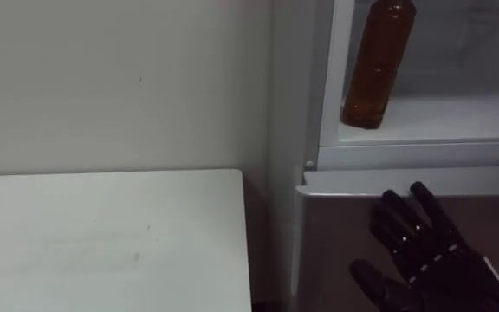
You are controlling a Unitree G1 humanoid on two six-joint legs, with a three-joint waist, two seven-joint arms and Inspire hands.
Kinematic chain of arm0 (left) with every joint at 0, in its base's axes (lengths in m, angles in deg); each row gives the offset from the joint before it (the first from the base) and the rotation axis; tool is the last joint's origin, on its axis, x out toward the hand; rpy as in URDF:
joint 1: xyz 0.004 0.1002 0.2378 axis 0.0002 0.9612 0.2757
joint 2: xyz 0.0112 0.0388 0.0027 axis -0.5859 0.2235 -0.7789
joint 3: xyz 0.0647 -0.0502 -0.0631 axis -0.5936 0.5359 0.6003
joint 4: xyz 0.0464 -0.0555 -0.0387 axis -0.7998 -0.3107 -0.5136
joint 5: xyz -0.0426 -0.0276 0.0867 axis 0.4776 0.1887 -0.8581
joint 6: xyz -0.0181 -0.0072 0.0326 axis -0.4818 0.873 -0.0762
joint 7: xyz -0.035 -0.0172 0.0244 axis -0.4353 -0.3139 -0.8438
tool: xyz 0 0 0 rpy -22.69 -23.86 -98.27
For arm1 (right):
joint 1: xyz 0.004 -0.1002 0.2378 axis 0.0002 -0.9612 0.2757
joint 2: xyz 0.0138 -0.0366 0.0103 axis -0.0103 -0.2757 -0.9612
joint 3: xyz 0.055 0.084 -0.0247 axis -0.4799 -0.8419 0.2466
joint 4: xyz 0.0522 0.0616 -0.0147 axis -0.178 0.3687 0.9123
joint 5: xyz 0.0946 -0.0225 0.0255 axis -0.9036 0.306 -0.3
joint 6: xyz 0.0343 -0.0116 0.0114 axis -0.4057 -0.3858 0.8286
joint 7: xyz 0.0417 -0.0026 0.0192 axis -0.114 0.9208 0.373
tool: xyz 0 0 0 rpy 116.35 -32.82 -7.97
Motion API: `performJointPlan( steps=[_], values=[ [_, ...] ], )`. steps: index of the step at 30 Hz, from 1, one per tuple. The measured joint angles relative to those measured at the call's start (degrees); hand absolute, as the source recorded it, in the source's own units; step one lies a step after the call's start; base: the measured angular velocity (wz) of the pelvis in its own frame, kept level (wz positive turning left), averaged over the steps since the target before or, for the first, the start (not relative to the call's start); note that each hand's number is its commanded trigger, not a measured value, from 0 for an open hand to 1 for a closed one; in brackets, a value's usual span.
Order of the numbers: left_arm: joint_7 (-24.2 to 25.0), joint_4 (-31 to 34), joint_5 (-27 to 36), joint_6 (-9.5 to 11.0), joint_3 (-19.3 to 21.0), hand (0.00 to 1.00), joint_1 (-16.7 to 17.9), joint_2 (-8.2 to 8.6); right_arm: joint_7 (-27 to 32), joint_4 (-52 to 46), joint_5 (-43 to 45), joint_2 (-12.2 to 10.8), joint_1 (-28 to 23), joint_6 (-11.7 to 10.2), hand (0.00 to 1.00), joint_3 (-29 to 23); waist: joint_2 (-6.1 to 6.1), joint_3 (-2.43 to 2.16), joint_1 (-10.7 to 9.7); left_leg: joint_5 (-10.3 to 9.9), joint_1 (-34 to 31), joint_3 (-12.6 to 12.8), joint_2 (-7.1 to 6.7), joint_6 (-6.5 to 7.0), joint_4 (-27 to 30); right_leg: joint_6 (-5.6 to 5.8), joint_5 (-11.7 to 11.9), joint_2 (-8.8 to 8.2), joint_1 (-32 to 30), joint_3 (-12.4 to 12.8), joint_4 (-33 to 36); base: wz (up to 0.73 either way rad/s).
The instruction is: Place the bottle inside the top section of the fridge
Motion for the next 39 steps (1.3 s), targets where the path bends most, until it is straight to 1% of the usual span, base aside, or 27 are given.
performJointPlan(
  steps=[1,3,4,5,7,9,11,12,13,14,16,17,19,20,21,22,23,24,25,26,28,29,30,32,34,37,39],
  values=[
    [-0.02,-0.05,0.52,0.00,0.06,0.00,0.09,-0.04,0.88,1.24,0.47,-0.01,-0.31,0.00,0.00,-0.04,-0.01,-0.01,-0.25,0.00,0.02,0.00,0.00,0.00,0.02,0.00,0.00,0.00,0.02,0.00,0.00,0.00],
    [-0.27,-0.45,0.88,-0.27,0.75,0.00,0.21,-0.02,5.45,6.04,2.25,-0.35,-1.65,0.42,0.00,-0.69,-0.19,-0.11,-1.24,0.00,0.04,-0.10,-0.06,0.01,0.01,0.02,0.03,-0.08,0.07,-0.22,0.01,0.00],
    [-0.92,-0.60,1.28,-0.51,0.79,0.00,0.21,-0.02,8.02,7.55,2.12,-0.51,-2.34,1.26,0.00,-1.52,-0.12,-0.14,-1.39,0.01,-0.01,-0.12,-0.08,0.01,0.01,0.03,0.03,-0.12,0.02,-0.31,0.00,0.00],
    [-1.09,-0.59,1.48,-0.72,0.86,0.00,0.21,-0.03,9.32,7.89,1.84,-0.54,-2.77,1.51,0.00,-1.98,-0.11,-0.16,-1.44,0.00,-0.05,-0.14,-0.11,0.01,0.00,0.03,0.03,-0.13,-0.01,-0.27,0.00,0.00],
    [-1.18,-0.57,1.49,-1.32,2.04,0.00,0.41,-0.08,13.87,8.77,-0.57,-0.62,-3.54,1.53,0.00,-3.75,-0.05,-0.18,-2.16,0.00,-0.01,-0.16,-0.15,0.02,-0.06,0.04,0.02,-0.13,0.00,-0.15,-0.11,0.00],
    [-1.18,-0.43,1.50,-1.51,2.54,0.00,0.45,-0.14,17.06,8.64,-2.79,-0.65,-3.58,1.48,0.00,-5.83,-0.17,-0.20,-2.51,0.02,0.07,-0.15,-0.20,0.03,-0.09,0.08,-0.05,-0.13,0.02,-0.09,-0.17,0.00],
    [-1.15,0.24,1.52,-1.52,3.45,0.00,0.47,-0.19,20.79,8.64,-3.15,-0.64,-3.50,1.42,0.00,-8.18,-0.59,-0.06,-2.56,0.02,0.39,-0.15,-0.29,0.03,-0.16,0.20,-0.28,-0.13,0.03,0.03,-0.18,0.00],
    [-1.16,0.71,1.50,-1.52,3.88,0.00,0.52,-0.30,23.46,8.63,-3.06,-0.63,-3.35,1.33,0.00,-9.62,-0.91,-0.10,-2.56,0.02,0.53,-0.15,-0.33,0.03,-0.26,0.23,-0.41,-0.15,0.08,0.06,-0.18,0.00],
    [-1.23,1.44,1.50,-1.50,4.16,0.00,0.58,-0.51,25.89,8.62,-2.89,-0.63,-3.26,1.17,0.00,-10.86,-1.13,0.03,-2.56,0.02,0.56,-0.15,-0.34,0.03,-0.35,0.23,-0.46,-0.16,0.05,0.06,-0.26,0.00],
    [-1.24,1.76,1.49,-1.50,4.16,0.00,0.58,-0.70,27.12,8.62,-2.89,-0.61,-3.26,1.14,0.00,-11.43,-1.27,0.08,-2.56,0.02,0.56,-0.15,-0.34,0.02,-0.39,0.23,-0.47,-0.15,0.03,0.06,-0.38,0.00],
    [-1.65,2.82,1.50,-1.51,4.17,0.00,0.69,-1.22,31.78,8.54,-2.95,-0.60,-3.16,0.95,0.00,-13.68,-1.91,0.06,-2.83,0.03,0.55,-0.16,-0.34,0.01,-0.58,0.22,-0.46,-0.10,0.18,0.04,-0.98,0.00],
    [-2.04,3.17,1.50,-1.55,4.17,0.00,0.77,-1.21,33.15,8.31,-3.04,-0.61,-3.15,0.91,0.00,-14.25,-1.96,0.05,-2.91,0.03,0.57,-0.15,-0.36,0.01,-0.67,0.22,-0.46,-0.10,0.18,0.05,-0.98,0.00],
    [-2.42,5.16,1.51,-1.55,4.23,0.00,1.65,-1.22,38.21,5.61,-3.03,-0.58,-2.94,0.82,0.00,-16.58,-1.95,0.05,-3.16,0.02,0.61,0.08,-0.41,0.01,-0.97,0.28,-0.42,-0.11,0.16,0.08,-0.98,-0.03],
    [-2.53,5.19,1.53,-1.54,4.26,0.00,1.67,-1.29,39.23,4.89,-2.99,-0.58,-2.69,0.79,0.00,-17.18,-2.05,-0.01,-3.40,0.02,0.62,0.09,-0.43,0.01,-1.03,0.28,-0.43,-0.12,0.17,0.04,-1.00,0.00],
    [-2.66,5.05,1.67,-1.51,4.42,0.00,1.67,-1.56,41.23,3.44,-2.83,-0.53,-2.35,0.77,0.00,-18.38,-1.95,0.03,-3.86,0.02,0.63,0.04,-0.45,0.00,-1.17,0.28,-0.43,-0.12,0.15,-0.02,-1.01,0.00],
    [-2.71,5.00,2.44,-1.51,5.21,0.00,1.68,-1.74,43.30,2.52,-1.85,-0.39,-1.78,0.76,0.00,-19.81,-2.14,-0.06,-4.01,0.02,0.69,-0.08,-0.49,0.00,-1.40,0.28,-0.44,-0.10,0.17,-0.05,-1.07,0.00],
    [-2.79,4.97,2.89,-1.50,5.70,0.00,1.69,-1.79,44.30,2.31,-1.53,-0.27,-1.33,0.70,0.00,-20.77,-2.07,-0.01,-4.06,0.02,0.69,-0.11,-0.51,0.00,-1.43,0.30,-0.45,-0.10,0.19,-0.06,-1.10,0.00],
    [-3.07,4.97,3.61,-1.48,6.56,0.00,1.73,-1.88,46.51,2.02,-1.41,0.09,-0.43,0.61,0.00,-23.05,-2.23,-0.09,-4.31,0.02,0.75,-0.18,-0.57,0.00,-1.56,0.36,-0.51,-0.13,0.23,-0.14,-1.10,0.06],
    [-3.30,4.93,3.67,-1.48,7.09,0.00,1.76,-2.06,48.97,1.48,-1.41,0.42,0.01,0.31,0.00,-25.20,-2.28,-0.11,-4.29,0.02,0.80,-0.40,-0.69,0.01,-1.75,0.45,-0.60,-0.21,0.25,-0.33,-1.09,0.07],
    [-3.31,4.94,3.64,-1.48,7.48,0.00,1.82,-2.07,50.19,1.19,-1.37,0.64,0.07,-0.07,0.00,-26.00,-2.30,-0.12,-4.28,0.03,0.81,-0.46,-0.75,0.01,-1.80,0.48,-0.64,-0.26,0.25,-0.43,-1.09,0.07],
    [-3.44,5.04,3.65,-1.49,8.04,0.00,2.60,-2.11,54.68,-0.45,-1.00,1.41,0.04,-1.31,0.00,-27.42,-2.32,-0.11,-4.41,0.03,0.84,-0.83,-0.89,0.02,-2.00,0.59,-0.74,-0.36,0.27,-0.89,-1.08,0.02],
    [-3.45,5.04,3.64,-1.50,8.04,0.00,2.73,-2.13,55.56,-0.69,-0.40,1.63,0.05,-1.42,0.00,-27.48,-2.35,-0.10,-4.47,0.03,0.83,-1.03,-0.95,0.02,-2.05,0.60,-0.75,-0.39,0.25,-1.06,-1.06,0.04],
    [-3.45,5.05,3.59,-1.53,8.02,0.00,2.70,-2.14,57.28,-1.29,1.43,1.82,0.09,-1.50,0.00,-27.53,-2.43,-0.07,-4.55,0.04,0.80,-1.28,-1.02,0.04,-2.13,0.65,-0.78,-0.49,0.17,-1.75,-0.93,0.04],
    [-3.45,5.03,3.38,-1.53,8.03,0.00,2.68,-2.12,59.24,-2.54,4.23,1.82,0.81,-1.50,0.00,-27.56,-2.55,-0.08,-4.96,0.05,0.70,-1.39,-1.02,0.05,-2.15,0.68,-0.81,-0.49,-0.06,-1.69,-0.65,0.05],
    [-3.47,4.96,3.03,-1.54,8.37,0.00,2.51,-2.10,60.61,-5.58,7.85,1.82,1.14,-1.55,0.00,-27.86,-2.67,-0.08,-5.56,0.04,0.26,-1.95,-1.03,0.05,-1.95,0.72,-0.84,-0.57,-0.45,-2.19,-0.24,0.08],
    [-3.47,3.91,3.05,-1.47,8.44,0.00,1.91,-2.15,61.11,-8.40,12.82,2.37,2.33,-2.15,0.00,-28.89,-2.81,-0.06,-5.52,0.05,-0.27,-1.97,-1.03,0.05,-1.81,0.72,-0.84,-0.71,-1.00,-3.36,-0.03,0.02],
    [-3.45,2.32,2.87,-1.45,8.64,0.00,1.14,-2.10,61.07,-8.77,16.88,2.88,3.42,-2.54,0.00,-29.25,-2.89,-0.10,-5.38,0.05,-0.06,-1.95,-1.04,0.06,-1.87,0.72,-0.84,-0.71,-0.87,-3.28,-0.02,0.00]
  ],
)
